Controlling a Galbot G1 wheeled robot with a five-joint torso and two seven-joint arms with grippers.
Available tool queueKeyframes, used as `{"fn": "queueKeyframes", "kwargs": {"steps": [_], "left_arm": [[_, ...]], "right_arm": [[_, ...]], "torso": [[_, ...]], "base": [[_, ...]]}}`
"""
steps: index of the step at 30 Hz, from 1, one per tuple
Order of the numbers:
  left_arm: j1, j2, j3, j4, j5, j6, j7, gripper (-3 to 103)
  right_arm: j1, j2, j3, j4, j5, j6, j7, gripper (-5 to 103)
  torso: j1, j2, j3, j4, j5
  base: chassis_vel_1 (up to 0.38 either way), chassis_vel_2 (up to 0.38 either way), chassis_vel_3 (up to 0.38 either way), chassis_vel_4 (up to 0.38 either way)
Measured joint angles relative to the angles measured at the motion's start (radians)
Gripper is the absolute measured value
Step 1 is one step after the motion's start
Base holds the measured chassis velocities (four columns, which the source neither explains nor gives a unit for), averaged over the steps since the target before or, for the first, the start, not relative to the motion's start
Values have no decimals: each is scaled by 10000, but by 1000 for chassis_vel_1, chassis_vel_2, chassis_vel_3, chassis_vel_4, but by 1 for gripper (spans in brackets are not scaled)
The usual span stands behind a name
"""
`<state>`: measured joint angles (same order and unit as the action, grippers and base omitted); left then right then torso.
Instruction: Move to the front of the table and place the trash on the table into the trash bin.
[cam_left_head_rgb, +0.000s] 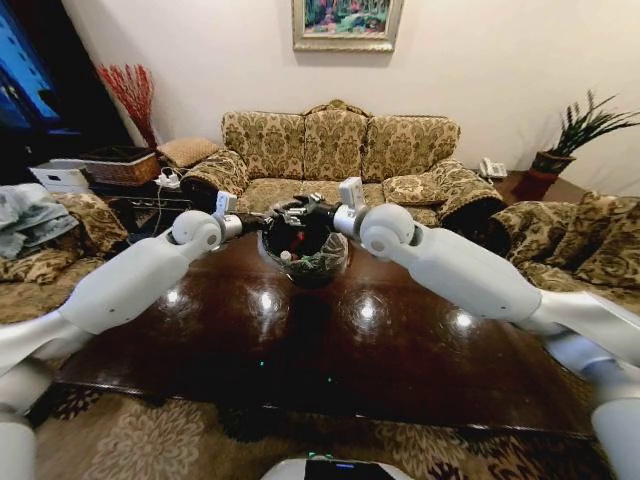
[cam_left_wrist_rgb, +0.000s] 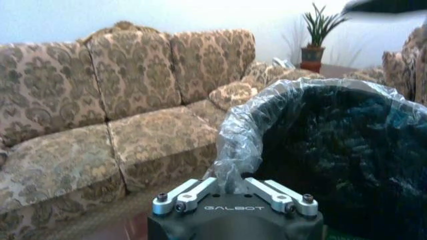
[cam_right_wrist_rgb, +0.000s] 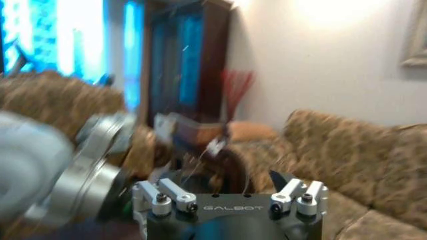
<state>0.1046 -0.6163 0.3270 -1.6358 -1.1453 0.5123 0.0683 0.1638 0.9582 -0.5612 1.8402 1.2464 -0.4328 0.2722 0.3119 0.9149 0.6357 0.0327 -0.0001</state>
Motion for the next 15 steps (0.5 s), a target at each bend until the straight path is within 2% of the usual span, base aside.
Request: {"fn": "queueKeyframes", "kwargs": {"steps": [1, 2, 3, 4, 5, 6, 8, 9, 10, 11, 12, 13, 15], "left_arm": [[298, 201, -525, -247, -21, 107, 68, 2], [298, 201, -525, -247, -21, 107, 68, 2], [590, 337, -999, -439, -23, 175, 140, 2], [1012, 499, -1615, -701, -15, 219, 155, 2], [1012, 499, -1615, -701, -15, 219, 155, 2], [1849, 774, -2590, -1229, 20, 241, 145, 2], [3215, 1203, -3929, -2077, 175, 242, 155, 2], [3815, 1438, -4563, -2407, 252, 235, 150, 2], [3815, 1438, -4563, -2407, 252, 235, 150, 2], [4447, 1630, -5358, -2661, 471, 219, 148, 2], [4638, 1672, -5588, -2715, 574, 188, 155, 2], [5335, 1767, -6399, -2864, 984, 89, 161, 2], [5657, 1766, -6736, -2959, 1197, 116, 181, 2]], "right_arm": [[-4, -283, 366, 292, 185, -80, 322, 93], [-4, -283, 366, 292, 185, -80, 322, 93], [-42, -542, 647, 501, 257, -164, 454, 97], [-138, -943, 1052, 762, 349, -320, 526, 97], [-138, -943, 1052, 762, 349, -320, 526, 97], [-322, -1628, 1645, 1060, 441, -674, 439, 99], [-530, -2842, 2303, 1223, 330, -975, 107, 100], [-650, -3492, 2510, 1284, 91, -1107, 91, 100], [-650, -3492, 2510, 1284, 91, -1107, 91, 100], [-927, -4210, 2754, 1385, -417, -1365, 64, 100], [-1056, -4418, 2832, 1450, -606, -1417, 47, 100], [-1828, -5150, 3257, 1742, -1475, -1532, 124, 100], [-2277, -5422, 3514, 1944, -1791, -1561, 272, 100]], "torso": [[0, 0, 0, 1, 1], [0, 0, 0, 1, 1], [0, 0, 0, 2, 2], [0, 0, 0, 4, 2], [0, 0, 0, 4, 2], [-2, 2, -3, 9, 5], [-6, 4, -5, 4, -6], [-6, 4, -5, 0, 1], [-6, 4, -5, 0, 1], [-6, 4, -4, 0, 9], [-6, 4, -4, 0, 12], [-4, 4, -5, 0, 13], [-3, 4, -4, 0, 12]], "base": [[0, 0, 0, 0], [0, 0, 0, 0], [0, 0, 0, 0], [0, 0, 0, 0], [0, 0, 0, 0], [0, 0, 0, 0], [0, 0, 0, 0], [0, 0, 0, 0], [0, 0, 0, 0], [0, 0, 0, 0], [0, 0, 0, 0], [0, 0, 0, 0], [0, 0, 0, 0]]}}
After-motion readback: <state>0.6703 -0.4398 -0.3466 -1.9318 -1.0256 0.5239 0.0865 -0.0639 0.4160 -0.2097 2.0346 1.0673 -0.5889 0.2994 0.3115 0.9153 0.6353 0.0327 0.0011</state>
